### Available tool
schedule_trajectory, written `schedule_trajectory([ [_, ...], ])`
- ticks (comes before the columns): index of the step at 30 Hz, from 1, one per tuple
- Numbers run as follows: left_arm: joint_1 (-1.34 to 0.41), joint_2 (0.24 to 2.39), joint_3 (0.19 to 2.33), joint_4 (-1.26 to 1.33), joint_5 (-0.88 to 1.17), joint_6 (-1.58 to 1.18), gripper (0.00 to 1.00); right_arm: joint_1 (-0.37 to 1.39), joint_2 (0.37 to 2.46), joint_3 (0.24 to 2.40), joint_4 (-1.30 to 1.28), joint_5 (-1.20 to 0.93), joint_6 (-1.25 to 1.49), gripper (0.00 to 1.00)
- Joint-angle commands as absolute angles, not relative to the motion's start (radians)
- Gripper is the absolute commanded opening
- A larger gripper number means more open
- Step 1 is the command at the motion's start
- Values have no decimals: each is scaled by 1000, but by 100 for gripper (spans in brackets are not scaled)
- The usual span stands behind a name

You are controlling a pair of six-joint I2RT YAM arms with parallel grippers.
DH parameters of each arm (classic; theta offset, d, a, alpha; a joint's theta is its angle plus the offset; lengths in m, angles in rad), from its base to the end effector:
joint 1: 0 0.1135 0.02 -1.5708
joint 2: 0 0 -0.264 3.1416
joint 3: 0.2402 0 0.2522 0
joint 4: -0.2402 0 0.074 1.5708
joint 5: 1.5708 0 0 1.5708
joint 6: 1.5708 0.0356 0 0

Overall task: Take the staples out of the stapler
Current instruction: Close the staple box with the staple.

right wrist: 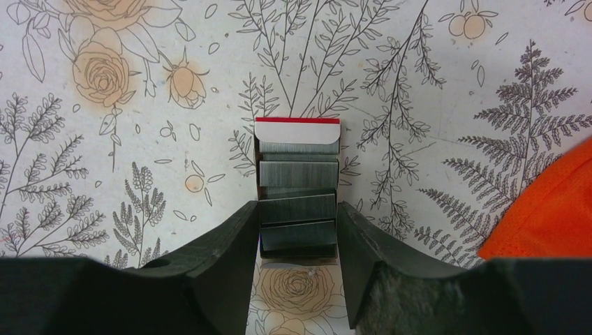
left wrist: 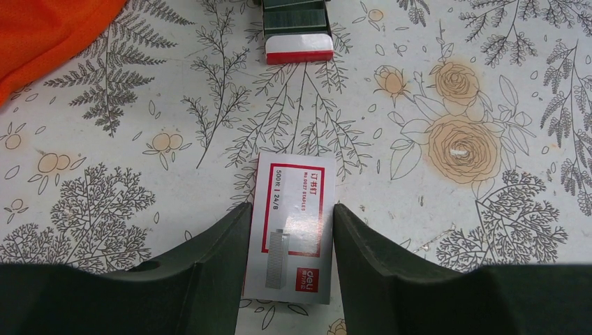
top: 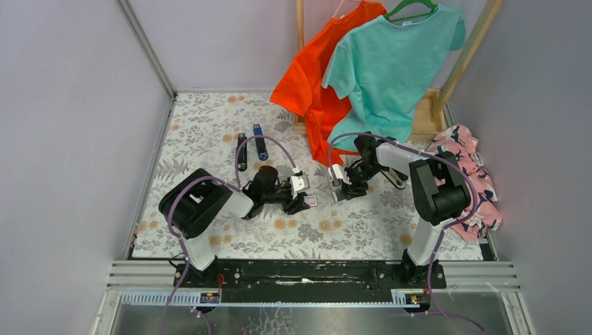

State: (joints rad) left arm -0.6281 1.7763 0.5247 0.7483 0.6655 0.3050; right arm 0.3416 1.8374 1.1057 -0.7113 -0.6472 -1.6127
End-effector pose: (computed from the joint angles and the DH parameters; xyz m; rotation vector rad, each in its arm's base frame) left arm 0.2274 -0.1923 0.1090 1.2839 1.6272 -0.8857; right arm 0.2990 0.1291 0.1476 -2.1808 1.4046 0.6015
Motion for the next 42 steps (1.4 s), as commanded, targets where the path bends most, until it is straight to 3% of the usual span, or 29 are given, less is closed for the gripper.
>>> schedule_trajectory([
  [1, -635, 1801, 513, 757, 678, 295, 53, 370, 1832, 1074, -673, -625, -1556, 50],
  [23, -635, 1818, 495, 826, 672, 250, 53, 476, 1821, 1077, -580, -626, -1307, 48],
  [32, -635, 1787, 418, 1008, 613, 192, 68, 478, 1830, 1078, -585, -625, -1297, 48],
  [42, -628, 1808, 356, 1082, 565, 125, 61, 480, 1824, 1078, -596, -625, -1310, 48],
])
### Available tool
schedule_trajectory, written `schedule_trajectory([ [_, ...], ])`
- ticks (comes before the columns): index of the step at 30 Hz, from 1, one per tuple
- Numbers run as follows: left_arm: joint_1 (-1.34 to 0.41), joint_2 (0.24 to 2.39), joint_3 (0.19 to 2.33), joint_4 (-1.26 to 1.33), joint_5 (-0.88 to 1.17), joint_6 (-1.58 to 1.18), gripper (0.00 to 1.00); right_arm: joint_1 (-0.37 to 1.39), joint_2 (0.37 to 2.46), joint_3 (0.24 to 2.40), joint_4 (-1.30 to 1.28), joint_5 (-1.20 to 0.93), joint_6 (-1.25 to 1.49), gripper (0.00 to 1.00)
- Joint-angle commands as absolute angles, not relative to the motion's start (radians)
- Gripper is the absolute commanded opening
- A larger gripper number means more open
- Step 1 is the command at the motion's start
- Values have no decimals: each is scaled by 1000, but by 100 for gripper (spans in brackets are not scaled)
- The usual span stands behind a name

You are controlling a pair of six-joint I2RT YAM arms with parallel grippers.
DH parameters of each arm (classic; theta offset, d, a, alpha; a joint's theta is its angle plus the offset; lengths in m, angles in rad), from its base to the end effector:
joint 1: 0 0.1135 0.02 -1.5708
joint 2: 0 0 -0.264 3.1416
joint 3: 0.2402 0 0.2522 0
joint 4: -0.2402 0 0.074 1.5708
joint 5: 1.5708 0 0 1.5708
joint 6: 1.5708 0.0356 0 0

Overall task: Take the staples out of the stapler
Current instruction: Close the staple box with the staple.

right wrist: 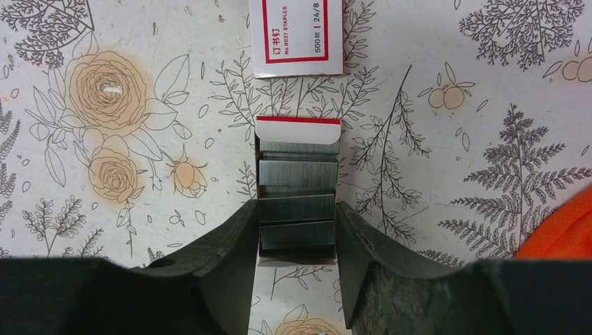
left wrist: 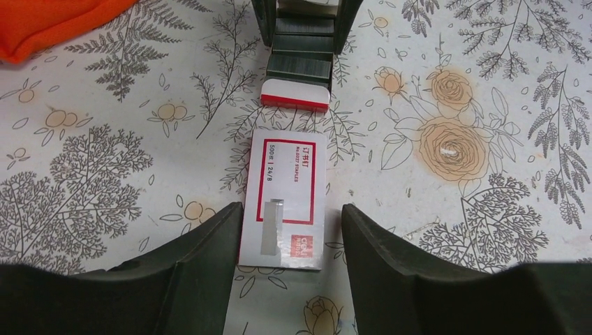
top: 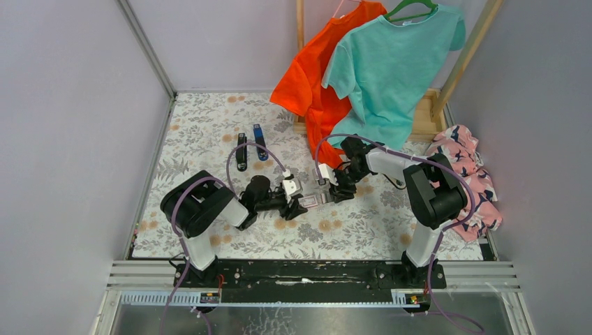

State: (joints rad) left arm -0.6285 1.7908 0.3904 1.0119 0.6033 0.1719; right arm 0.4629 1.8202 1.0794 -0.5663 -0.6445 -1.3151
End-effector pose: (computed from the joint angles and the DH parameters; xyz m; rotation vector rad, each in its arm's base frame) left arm 0.2097 -0.1774 0.1008 1.1344 1.6367 -0.8869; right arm 0.2885 0.1679 0.1494 -2.0664 1.5307 0.6402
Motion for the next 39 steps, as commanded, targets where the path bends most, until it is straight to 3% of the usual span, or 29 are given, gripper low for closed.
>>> schedule_trajectory([
  [1, -626, 1810, 355, 1088, 566, 122, 60, 482, 1823, 1078, -594, -623, -1309, 48],
  [9, -626, 1819, 367, 1086, 588, 134, 54, 501, 1834, 1102, -586, -600, -1279, 48],
  [39, -618, 1840, 383, 1081, 609, 153, 54, 544, 1844, 1134, -581, -605, -1227, 47],
])
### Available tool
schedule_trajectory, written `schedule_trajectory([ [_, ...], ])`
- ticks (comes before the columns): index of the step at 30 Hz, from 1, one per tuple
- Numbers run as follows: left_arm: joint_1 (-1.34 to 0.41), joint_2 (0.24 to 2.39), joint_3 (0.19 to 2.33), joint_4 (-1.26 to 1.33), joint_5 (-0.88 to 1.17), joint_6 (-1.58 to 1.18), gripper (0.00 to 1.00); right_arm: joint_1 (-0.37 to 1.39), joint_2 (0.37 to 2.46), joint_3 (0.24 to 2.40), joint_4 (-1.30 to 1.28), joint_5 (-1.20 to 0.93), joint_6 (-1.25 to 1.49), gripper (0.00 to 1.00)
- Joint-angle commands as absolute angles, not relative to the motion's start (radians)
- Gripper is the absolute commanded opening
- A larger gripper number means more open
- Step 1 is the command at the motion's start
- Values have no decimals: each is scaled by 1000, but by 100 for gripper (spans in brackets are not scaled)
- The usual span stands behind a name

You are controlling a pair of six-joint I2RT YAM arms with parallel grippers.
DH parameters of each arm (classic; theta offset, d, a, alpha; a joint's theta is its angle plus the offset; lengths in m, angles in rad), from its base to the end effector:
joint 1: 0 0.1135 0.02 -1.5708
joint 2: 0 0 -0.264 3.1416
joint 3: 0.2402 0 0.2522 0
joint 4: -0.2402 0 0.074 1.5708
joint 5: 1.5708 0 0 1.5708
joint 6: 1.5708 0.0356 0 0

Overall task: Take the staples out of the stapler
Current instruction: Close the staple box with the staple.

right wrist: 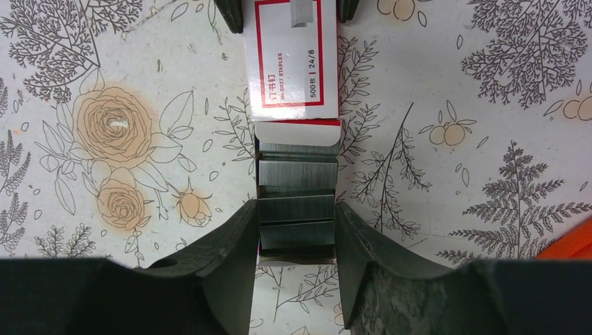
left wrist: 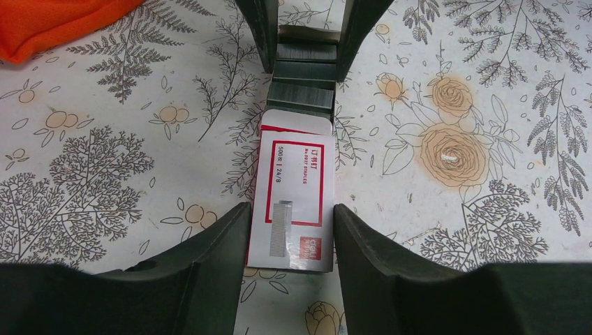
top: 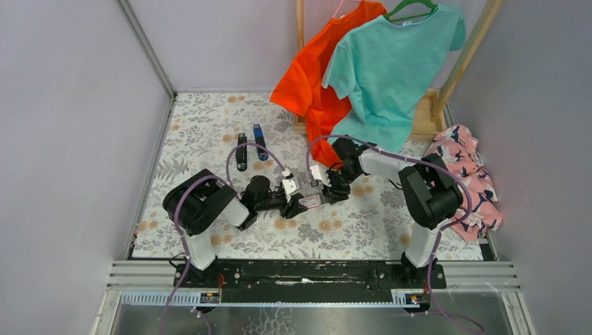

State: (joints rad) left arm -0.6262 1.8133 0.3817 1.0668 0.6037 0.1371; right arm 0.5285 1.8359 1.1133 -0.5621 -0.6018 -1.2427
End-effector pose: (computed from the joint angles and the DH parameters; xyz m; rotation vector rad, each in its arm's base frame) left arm 0.2096 -0.1766 0.0987 1.1031 1.6374 -0.9050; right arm 0.2850 0.1897 0.1521 -2.0872 1.5557 0.6252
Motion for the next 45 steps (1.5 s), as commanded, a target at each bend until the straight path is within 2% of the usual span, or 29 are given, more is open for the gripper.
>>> schedule_trajectory([
  [1, -618, 1839, 382, 1081, 609, 153, 54, 543, 1844, 1134, -583, -607, -1229, 47],
  [41, -609, 1857, 408, 1049, 645, 175, 52, 581, 1860, 1154, -598, -619, -1283, 46],
  [45, -609, 1852, 405, 1049, 643, 168, 54, 582, 1867, 1157, -595, -606, -1263, 52],
])
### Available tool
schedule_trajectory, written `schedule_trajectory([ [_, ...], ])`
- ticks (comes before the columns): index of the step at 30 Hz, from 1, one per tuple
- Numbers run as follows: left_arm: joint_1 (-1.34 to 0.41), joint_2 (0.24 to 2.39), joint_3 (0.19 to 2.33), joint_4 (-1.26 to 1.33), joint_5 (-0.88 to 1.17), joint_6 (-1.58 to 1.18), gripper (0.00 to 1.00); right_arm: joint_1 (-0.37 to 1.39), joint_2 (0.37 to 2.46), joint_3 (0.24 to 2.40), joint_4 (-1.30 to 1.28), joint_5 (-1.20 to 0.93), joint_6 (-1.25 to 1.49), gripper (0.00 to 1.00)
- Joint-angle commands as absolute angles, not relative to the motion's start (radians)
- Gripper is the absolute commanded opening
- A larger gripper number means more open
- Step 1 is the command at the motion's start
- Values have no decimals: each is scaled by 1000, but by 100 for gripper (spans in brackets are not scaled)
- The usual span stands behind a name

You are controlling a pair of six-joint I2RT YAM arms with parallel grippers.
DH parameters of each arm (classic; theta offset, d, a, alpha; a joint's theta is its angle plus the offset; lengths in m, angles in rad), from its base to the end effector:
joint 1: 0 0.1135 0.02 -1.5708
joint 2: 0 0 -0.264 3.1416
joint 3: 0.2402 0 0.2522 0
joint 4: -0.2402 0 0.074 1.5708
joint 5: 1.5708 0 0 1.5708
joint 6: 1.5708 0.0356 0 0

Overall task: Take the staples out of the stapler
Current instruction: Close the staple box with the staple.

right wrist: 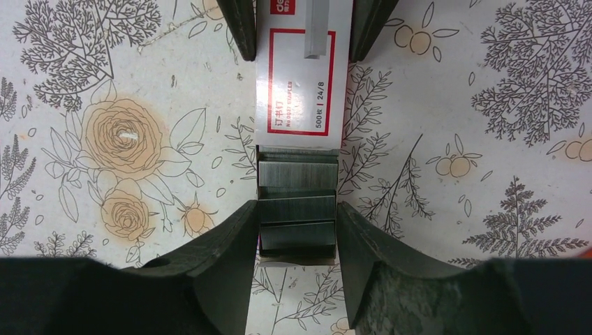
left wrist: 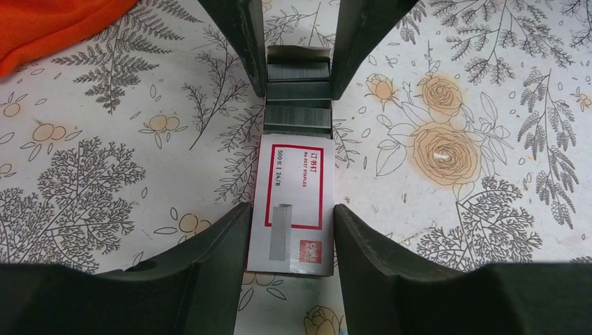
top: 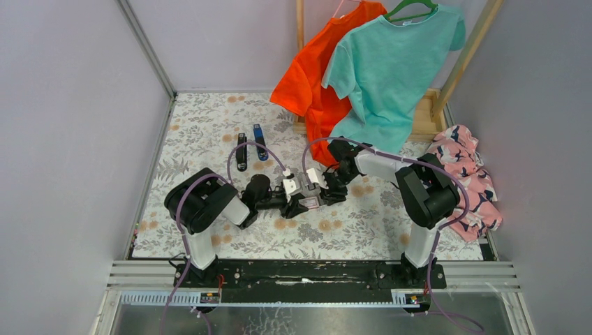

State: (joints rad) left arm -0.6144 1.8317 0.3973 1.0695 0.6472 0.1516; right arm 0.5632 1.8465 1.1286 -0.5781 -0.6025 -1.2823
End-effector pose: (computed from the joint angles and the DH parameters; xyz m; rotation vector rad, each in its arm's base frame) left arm 0.2136 -0.1769 0.0975 1.1284 1.6147 -0.9297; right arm 0.2800 0.2006 0.1521 -2.1471 1.4851 0.6317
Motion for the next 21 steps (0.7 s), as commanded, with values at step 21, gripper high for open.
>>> schedule_trajectory([
  [21, -610, 1558, 360, 1007, 540, 50, 83, 442, 1644, 1226, -802, -742, -1213, 78],
])
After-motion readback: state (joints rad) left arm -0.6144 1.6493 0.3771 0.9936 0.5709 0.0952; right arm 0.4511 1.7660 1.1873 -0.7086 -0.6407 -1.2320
